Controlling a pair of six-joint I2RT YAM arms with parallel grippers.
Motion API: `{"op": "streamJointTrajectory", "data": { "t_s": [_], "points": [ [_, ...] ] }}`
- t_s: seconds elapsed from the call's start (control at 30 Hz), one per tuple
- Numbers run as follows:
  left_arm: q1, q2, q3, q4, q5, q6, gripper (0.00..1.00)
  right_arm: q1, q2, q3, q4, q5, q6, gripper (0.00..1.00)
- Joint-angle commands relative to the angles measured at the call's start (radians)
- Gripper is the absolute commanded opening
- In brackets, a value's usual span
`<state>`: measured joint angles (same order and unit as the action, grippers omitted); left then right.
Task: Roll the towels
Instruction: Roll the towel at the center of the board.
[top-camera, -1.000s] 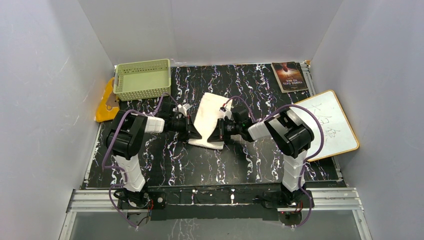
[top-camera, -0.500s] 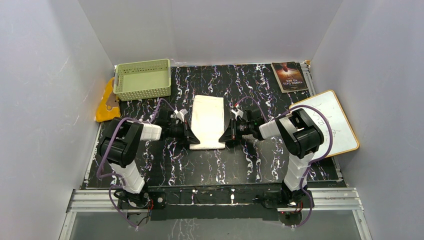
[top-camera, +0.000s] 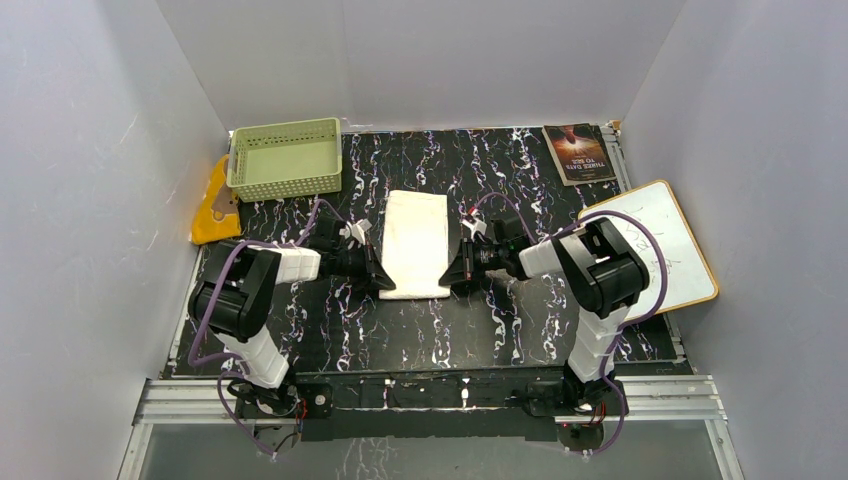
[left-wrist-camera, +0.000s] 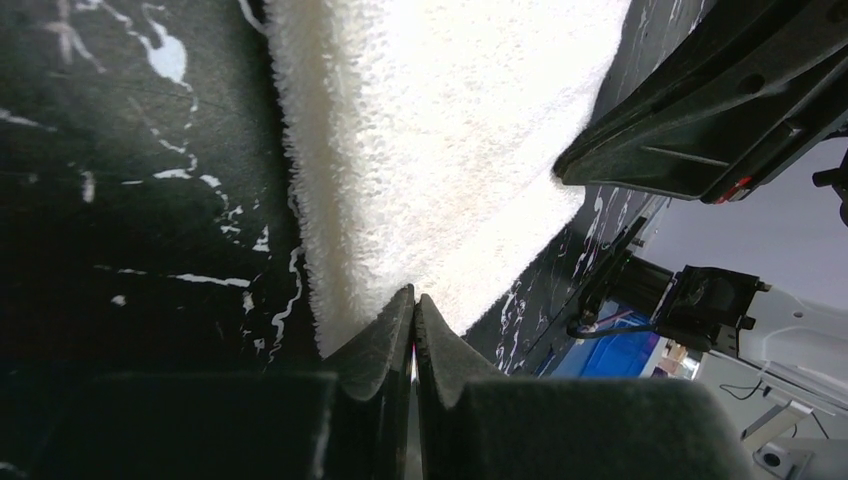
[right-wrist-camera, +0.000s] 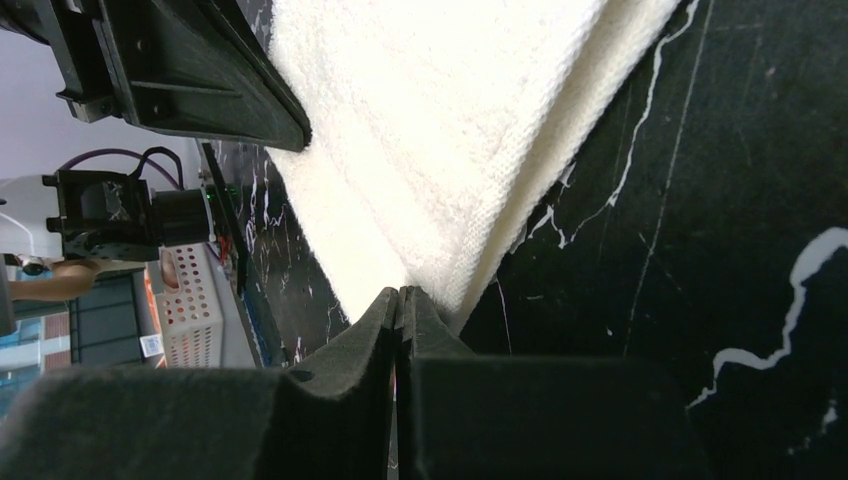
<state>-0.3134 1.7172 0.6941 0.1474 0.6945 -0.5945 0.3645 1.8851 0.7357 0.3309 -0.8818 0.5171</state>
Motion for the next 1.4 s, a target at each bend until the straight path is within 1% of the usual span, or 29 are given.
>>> {"op": "streamJointTrajectory", "data": {
  "t_s": [0.0,0.13,0.23,0.33,0.4,0.47,0.5,0.57,0.6,0.63,0.7,0.77,0.87,0.93,1.0,1.13,1.37],
  "points": [
    [0.043,-0.023,-0.038,-0.138,-0.145,0.033,0.03,-0.012,-0.003,-0.051,-0.185,0.138,-0.100,0.00],
    [0.082,-0.039,-0.056,-0.137,-0.157,0.022,0.03,-0.016,-0.010,-0.068,-0.187,0.145,-0.100,0.00],
    [0.090,-0.037,-0.055,-0.140,-0.161,0.019,0.03,-0.016,-0.020,-0.076,-0.183,0.152,-0.097,0.00],
    [0.091,-0.028,-0.072,-0.108,-0.155,0.003,0.04,-0.015,-0.043,-0.069,-0.199,0.184,-0.099,0.00],
    [0.090,-0.018,-0.085,-0.077,-0.135,-0.013,0.03,-0.010,-0.082,-0.054,-0.220,0.215,-0.105,0.00],
    [0.090,-0.010,-0.095,-0.052,-0.120,-0.025,0.03,0.018,-0.171,-0.021,-0.264,0.290,-0.125,0.00],
    [0.090,-0.009,-0.097,-0.046,-0.116,-0.027,0.02,0.048,-0.223,0.001,-0.296,0.355,-0.149,0.06],
    [0.089,-0.012,-0.097,-0.048,-0.115,-0.023,0.02,0.131,-0.331,0.044,-0.333,0.522,-0.220,0.34],
    [0.089,-0.016,-0.095,-0.052,-0.116,-0.017,0.02,0.178,-0.387,0.055,-0.334,0.603,-0.259,0.45],
    [0.089,-0.017,-0.091,-0.060,-0.117,-0.009,0.02,0.229,-0.436,0.055,-0.323,0.681,-0.317,0.54],
    [0.089,-0.022,-0.084,-0.072,-0.118,0.002,0.02,0.308,-0.510,0.028,-0.261,0.771,-0.423,0.61],
    [0.089,-0.022,-0.083,-0.069,-0.112,0.002,0.02,0.368,-0.562,-0.014,-0.179,0.799,-0.555,0.65],
    [0.088,-0.019,-0.083,-0.060,-0.097,-0.002,0.01,0.480,-0.595,-0.087,-0.082,0.820,-0.827,0.66],
    [0.089,-0.017,-0.083,-0.057,-0.092,-0.003,0.01,0.539,-0.575,-0.099,-0.080,0.842,-0.986,0.66],
    [0.089,-0.019,-0.083,-0.056,-0.086,-0.004,0.01,0.580,-0.531,-0.084,-0.117,0.869,-1.098,0.65],
    [0.089,-0.023,-0.081,-0.055,-0.078,-0.007,0.01,0.617,-0.429,-0.022,-0.170,0.879,-1.221,0.61],
    [0.089,-0.018,-0.080,-0.054,-0.063,-0.008,0.01,0.625,-0.295,0.043,-0.163,0.857,-1.288,0.58]
  ]
}}
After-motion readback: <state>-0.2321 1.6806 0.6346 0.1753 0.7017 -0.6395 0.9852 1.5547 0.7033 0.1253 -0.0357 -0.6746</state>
